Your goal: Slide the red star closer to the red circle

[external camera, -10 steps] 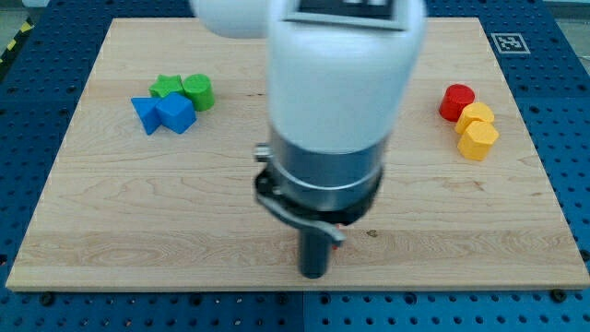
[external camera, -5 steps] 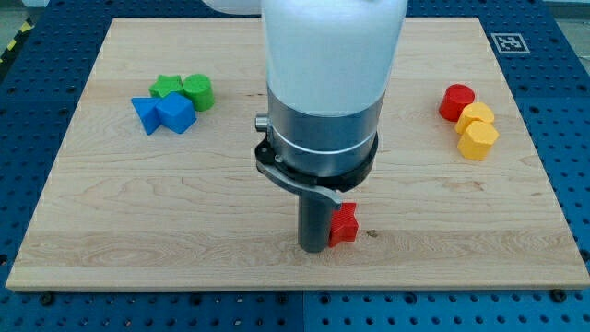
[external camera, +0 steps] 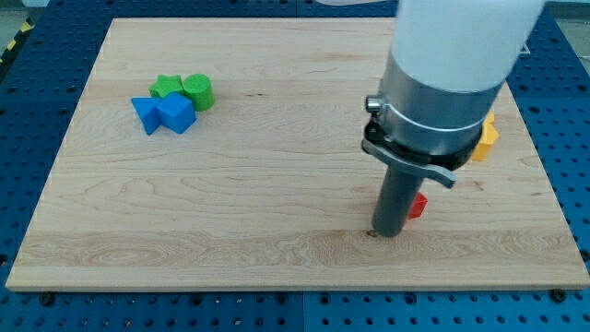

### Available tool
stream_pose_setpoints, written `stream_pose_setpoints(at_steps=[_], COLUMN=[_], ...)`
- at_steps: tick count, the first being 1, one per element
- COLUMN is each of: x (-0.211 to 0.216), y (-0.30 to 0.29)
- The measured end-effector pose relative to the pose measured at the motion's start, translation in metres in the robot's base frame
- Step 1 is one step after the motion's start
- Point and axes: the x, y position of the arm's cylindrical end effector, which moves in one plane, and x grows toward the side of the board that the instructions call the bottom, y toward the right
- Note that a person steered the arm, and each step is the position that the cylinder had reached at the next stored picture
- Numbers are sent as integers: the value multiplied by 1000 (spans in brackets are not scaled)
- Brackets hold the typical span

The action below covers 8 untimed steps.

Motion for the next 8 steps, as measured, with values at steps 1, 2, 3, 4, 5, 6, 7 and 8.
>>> stream_pose_setpoints(at_steps=[1,2,3,4,5,6,7,8], x=[-9,-20,-30,-41,-47,-49,-51,-70], y=[13,27,47,69,81,82,70,33])
